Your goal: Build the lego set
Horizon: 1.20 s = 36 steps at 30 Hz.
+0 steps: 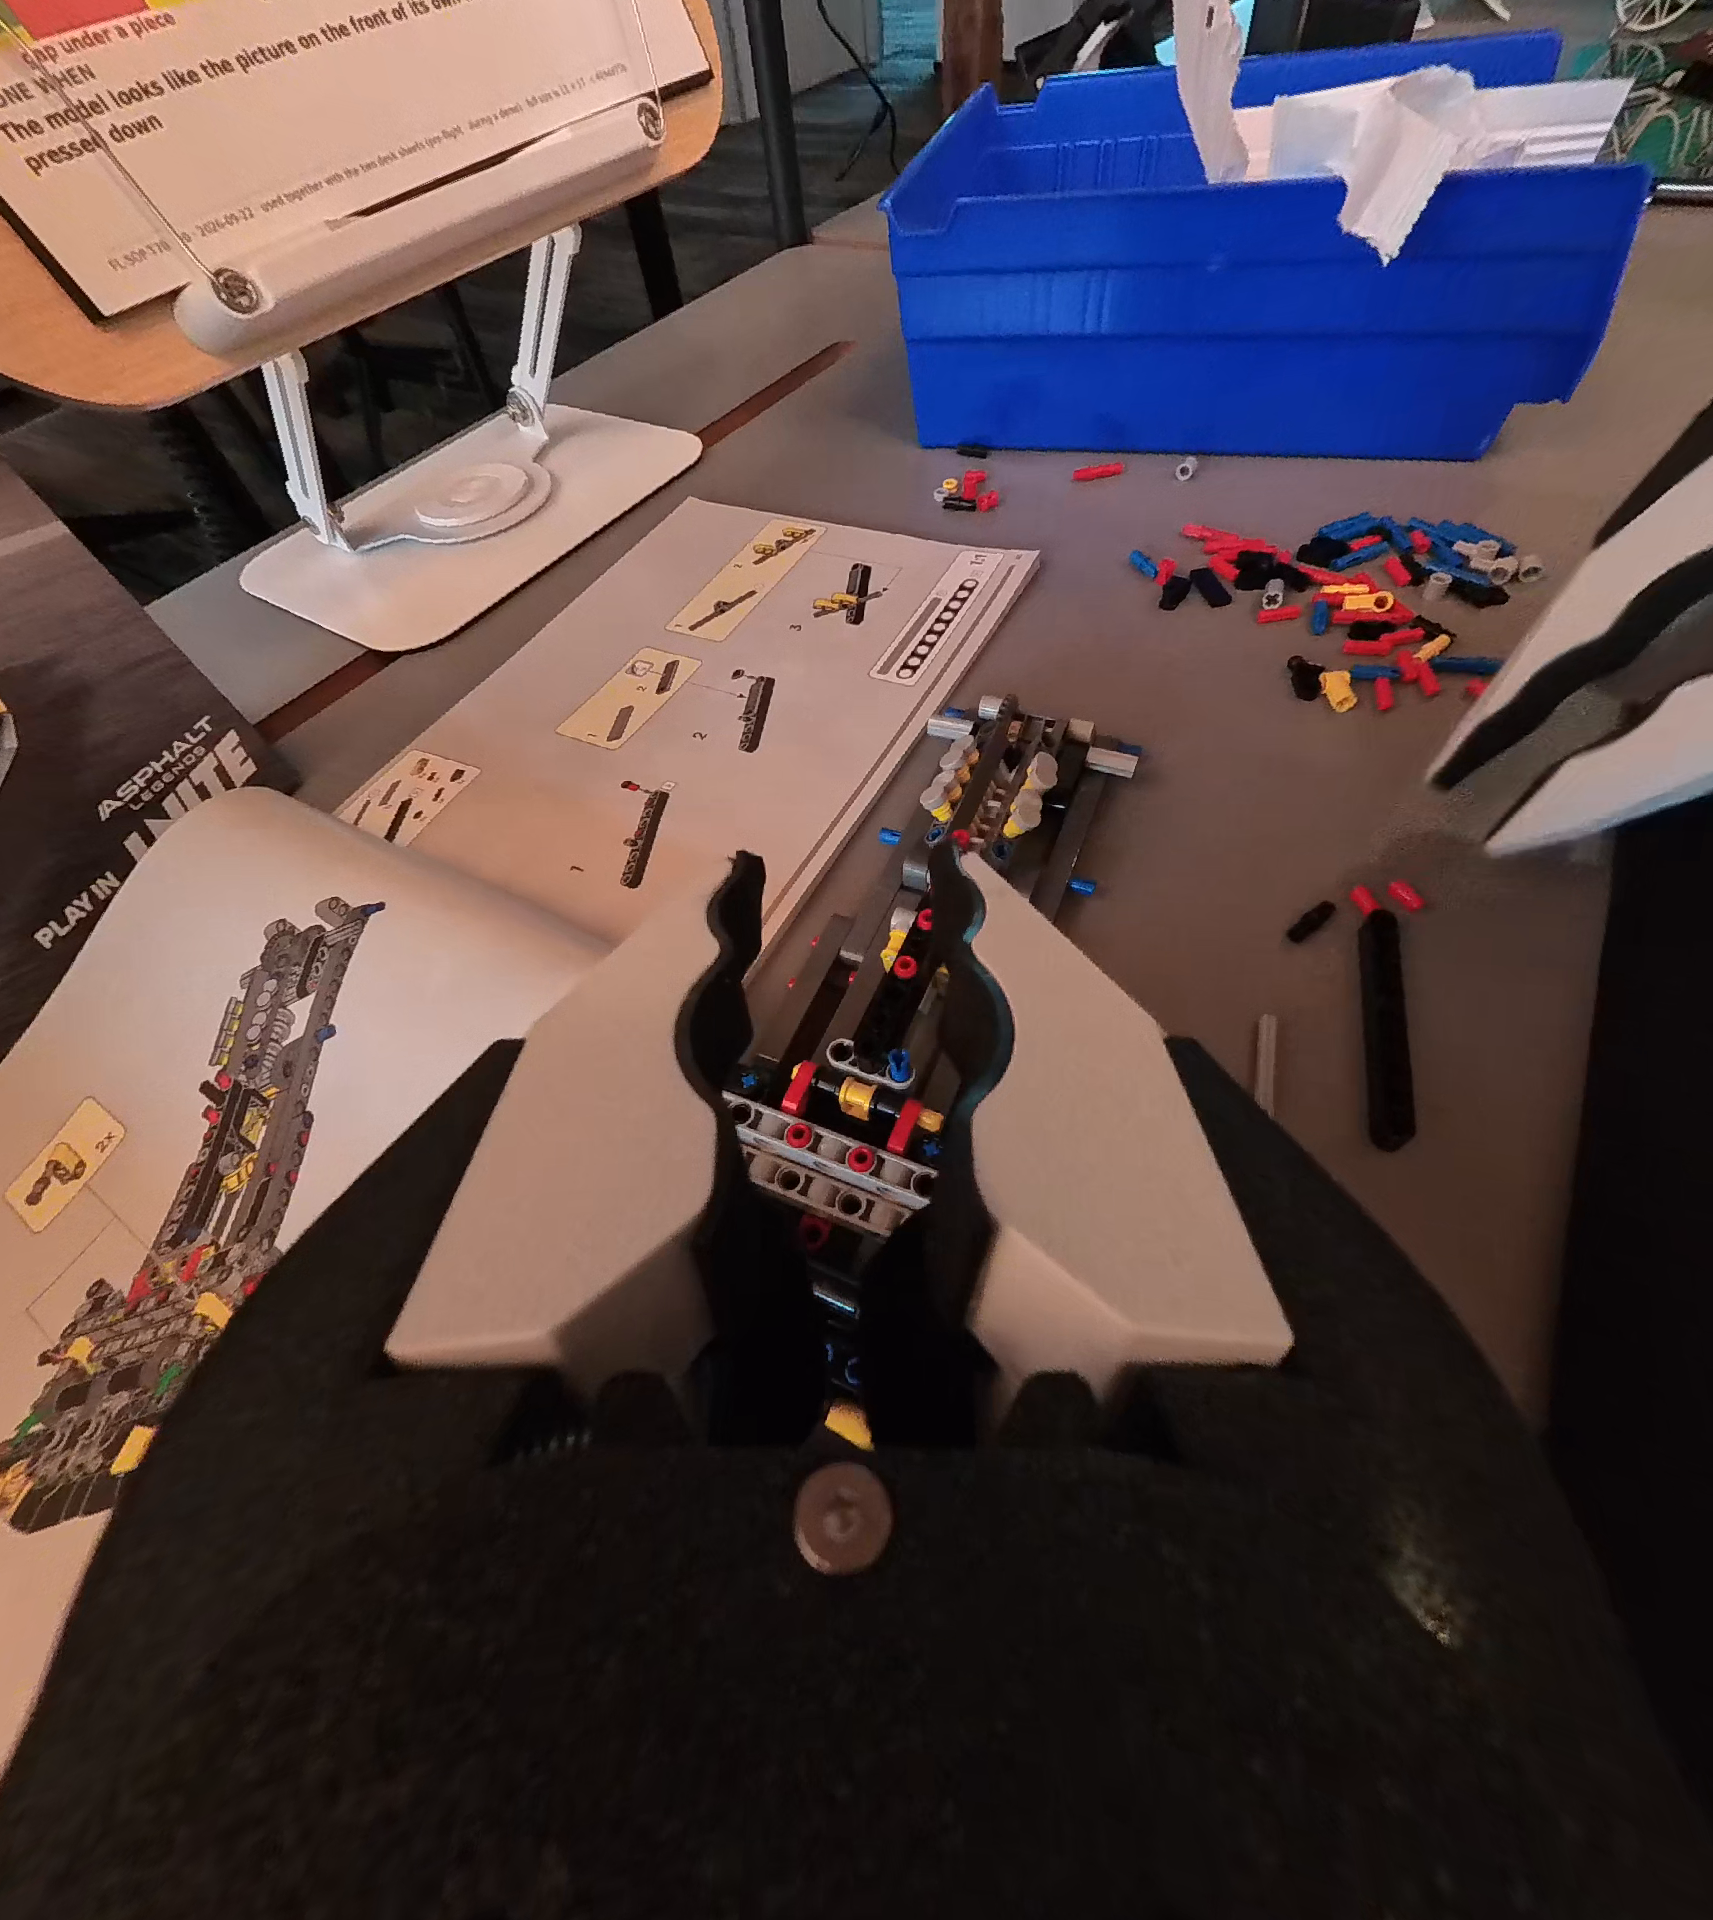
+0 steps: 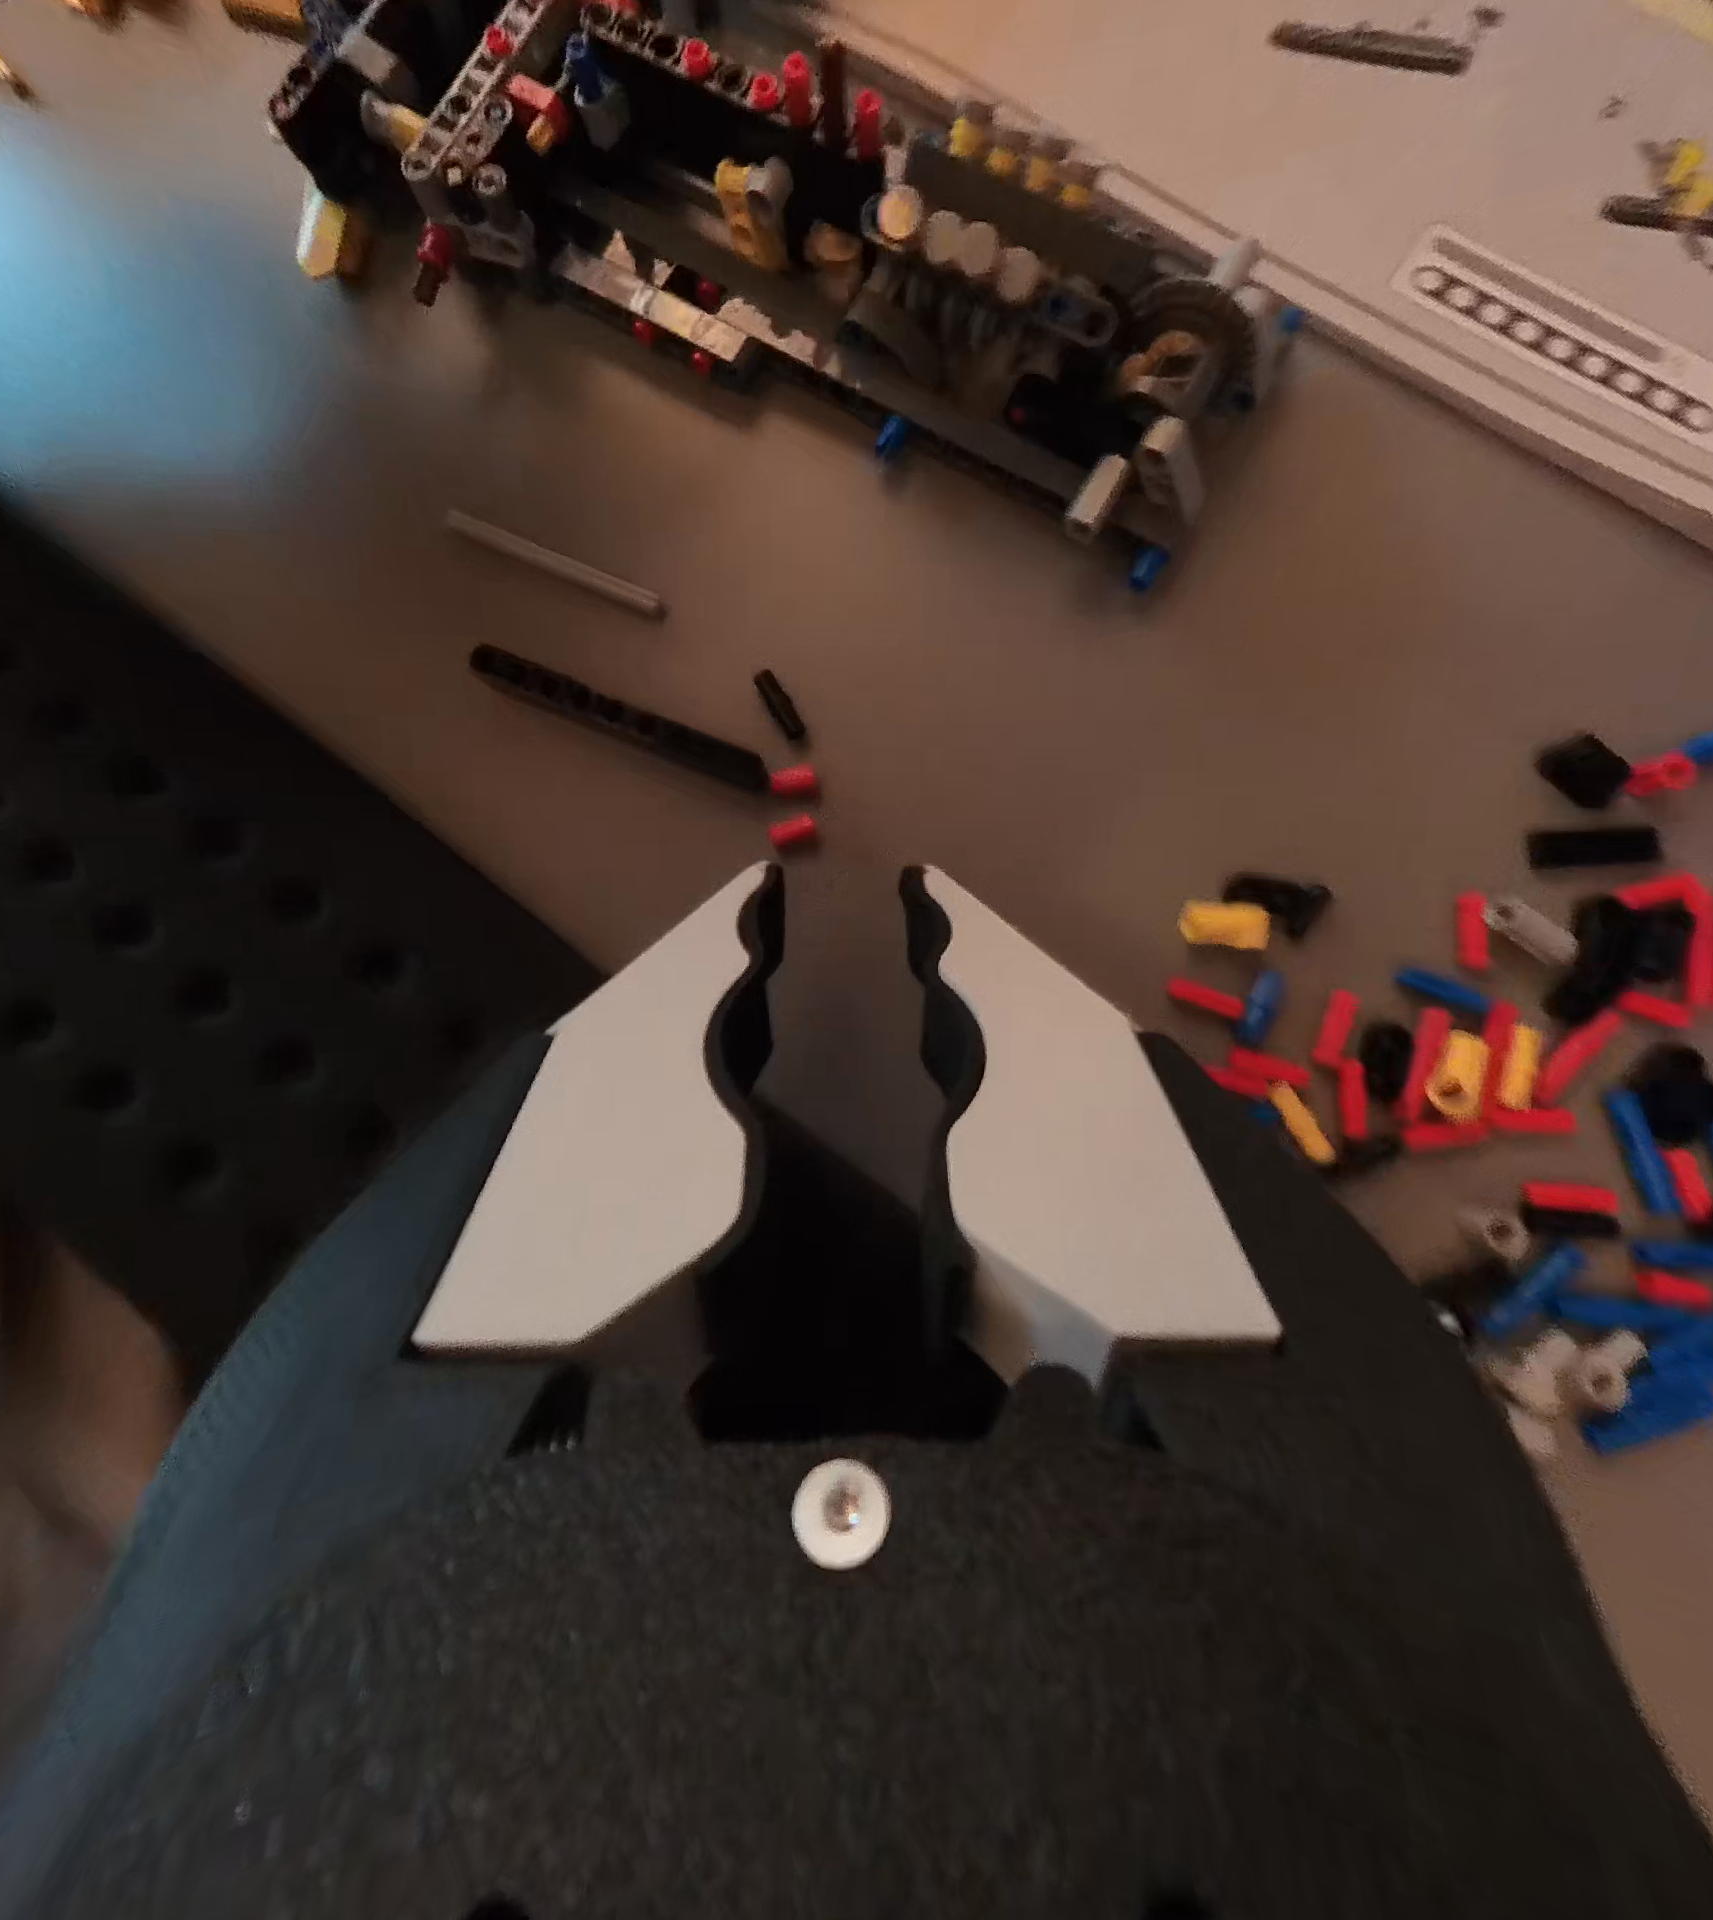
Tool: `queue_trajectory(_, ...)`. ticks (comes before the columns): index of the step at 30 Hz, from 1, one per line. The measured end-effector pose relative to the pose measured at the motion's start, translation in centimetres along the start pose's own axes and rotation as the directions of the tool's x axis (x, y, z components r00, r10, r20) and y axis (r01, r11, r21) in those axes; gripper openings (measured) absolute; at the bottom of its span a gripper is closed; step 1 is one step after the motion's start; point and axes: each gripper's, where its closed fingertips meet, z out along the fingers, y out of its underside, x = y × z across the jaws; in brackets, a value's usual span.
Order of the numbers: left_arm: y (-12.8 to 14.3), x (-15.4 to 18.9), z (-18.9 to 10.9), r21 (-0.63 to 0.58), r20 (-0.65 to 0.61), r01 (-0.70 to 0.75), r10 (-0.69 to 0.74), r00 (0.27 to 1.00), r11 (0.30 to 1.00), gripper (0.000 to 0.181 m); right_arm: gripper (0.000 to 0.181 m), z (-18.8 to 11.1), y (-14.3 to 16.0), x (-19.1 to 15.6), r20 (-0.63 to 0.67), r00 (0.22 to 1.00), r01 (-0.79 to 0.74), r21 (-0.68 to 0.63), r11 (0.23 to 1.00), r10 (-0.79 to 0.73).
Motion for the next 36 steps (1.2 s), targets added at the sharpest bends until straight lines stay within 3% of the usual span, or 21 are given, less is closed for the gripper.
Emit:
queue_trajectory(6, 0.1, 0.1, 0.2, -0.005, -0.007, 0.002, -0.002, 1.000, 1.000, 0.030, 0.020, -5.5, 4.7, 6.5, -0.171, 0.967, -0.191, -0.003, 0.982, 0.188)
queue_trajectory(9, 0.1, 0.4, 0.5, -0.009, -0.015, -0.005, 0.005, 1.000, 1.000, 0.030, 0.019, -5.6, 5.3, 6.9, -0.178, 0.955, -0.242, 0.001, 0.970, 0.238)
queue_trajectory(13, 0.3, 0.4, 0.6, -0.018, -0.013, -0.014, 0.013, 1.000, 1.000, 0.030, 0.018, -4.5, 4.9, 6.7, -0.212, 0.958, -0.198, 0.002, 0.980, 0.194)
queue_trajectory(19, 0.1, 0.2, 0.4, -0.009, -0.009, -0.006, 0.006, 1.000, 1.000, 0.030, 0.017, -4.0, 1.8, 10.9, -0.314, 0.909, -0.238, 0.154, 0.959, 0.276)
queue_trajectory(23, 0.2, 0.2, 0.4, -0.012, -0.005, -0.011, 0.011, 1.000, 1.000, 0.030, 0.016, -2.2, -1.4, 13.3, -0.320, 0.884, -0.267, 0.250, 0.931, 0.340)
queue_trajectory(27, 0.2, 0.2, 0.4, -0.012, -0.005, -0.011, 0.011, 1.000, 1.000, 0.030, 0.016, -0.1, -3.1, 15.7, -0.338, 0.859, -0.306, 0.259, 0.916, 0.383)
queue_trajectory(36, 0.0, -0.2, 0.1, -0.002, 0.001, -0.005, 0.005, 1.000, 1.000, 0.030, 0.016, 1.5, -4.6, 19.8, -0.397, 0.814, -0.329, 0.288, 0.899, 0.425)
